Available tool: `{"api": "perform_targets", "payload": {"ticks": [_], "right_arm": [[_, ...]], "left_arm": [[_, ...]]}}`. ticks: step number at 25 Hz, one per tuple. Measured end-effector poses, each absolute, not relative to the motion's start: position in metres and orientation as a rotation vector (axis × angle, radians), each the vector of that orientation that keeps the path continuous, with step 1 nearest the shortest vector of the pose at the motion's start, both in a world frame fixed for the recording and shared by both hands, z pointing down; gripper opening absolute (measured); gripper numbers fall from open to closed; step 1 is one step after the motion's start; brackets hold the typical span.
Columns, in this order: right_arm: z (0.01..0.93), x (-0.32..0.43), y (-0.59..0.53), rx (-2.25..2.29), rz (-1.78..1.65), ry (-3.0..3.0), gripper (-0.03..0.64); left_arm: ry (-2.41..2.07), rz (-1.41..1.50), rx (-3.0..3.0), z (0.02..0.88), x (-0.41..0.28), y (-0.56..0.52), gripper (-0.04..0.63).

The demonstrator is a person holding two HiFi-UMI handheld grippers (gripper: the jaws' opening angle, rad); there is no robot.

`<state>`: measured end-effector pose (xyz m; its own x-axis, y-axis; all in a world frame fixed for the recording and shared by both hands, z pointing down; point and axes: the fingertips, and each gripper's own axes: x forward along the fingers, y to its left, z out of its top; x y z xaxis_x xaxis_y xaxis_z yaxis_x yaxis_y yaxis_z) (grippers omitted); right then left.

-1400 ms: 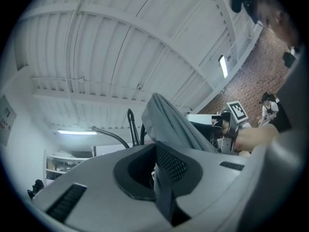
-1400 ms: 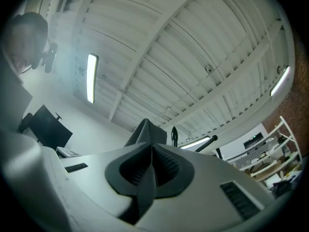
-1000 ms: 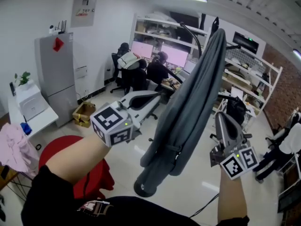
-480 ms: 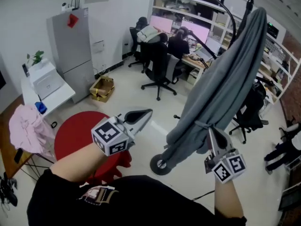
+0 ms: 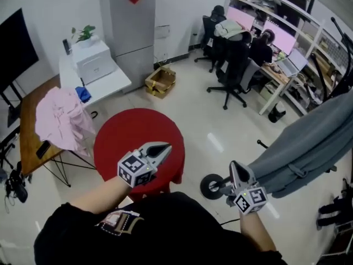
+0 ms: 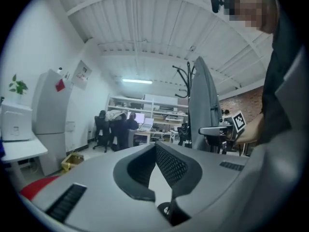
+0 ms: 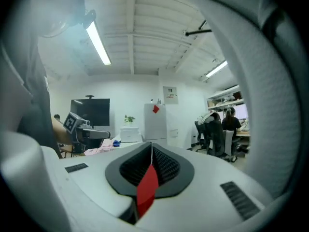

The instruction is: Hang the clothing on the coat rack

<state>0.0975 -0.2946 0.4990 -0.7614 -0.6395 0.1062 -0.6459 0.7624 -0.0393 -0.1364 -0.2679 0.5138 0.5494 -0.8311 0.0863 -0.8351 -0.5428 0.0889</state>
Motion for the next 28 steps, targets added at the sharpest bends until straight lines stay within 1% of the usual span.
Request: {"api": "perform_targets", "payload": {"ticks": [3, 7, 11, 15, 18, 21, 28], "right_arm": [[0.537, 0.044, -0.3, 0.948, 0.235, -2.832, 0.015], [0.579, -0.024, -0.297, 0.786, 0.354, -2.789, 0.005], [0.612, -0.093, -0.278, 0.602, 0.443, -2.787, 0.003], [0.62, -0.148, -0.252, 0.496, 0.591, -2.767, 0.003], [0.624, -0.171, -0.235, 0.465, 0.685, -2.767, 0.001], [0.633, -0.18, -0.212, 0.407, 0.67, -2.76, 0.0], [0.637, -0.171, -0.206, 0.424, 0.609, -2.731, 0.0]], "left_arm": [[-1.533, 0.094, 2.5, 0.56, -0.19, -0.247, 0.0], [-1.634, 0.1, 2.292, 0.597, -0.241, -0.209, 0.0], [-1.665, 0.063, 2.143, 0.634, -0.275, -0.179, 0.0], [-1.698, 0.046, 2.066, 0.65, -0.292, -0.147, 0.0], [-1.689, 0.054, 2.039, 0.654, -0.294, -0.13, 0.0], [-1.693, 0.067, 2.048, 0.656, -0.3, -0.122, 0.0], [-1.653, 0.066, 2.089, 0.657, -0.291, -0.121, 0.0]]}}
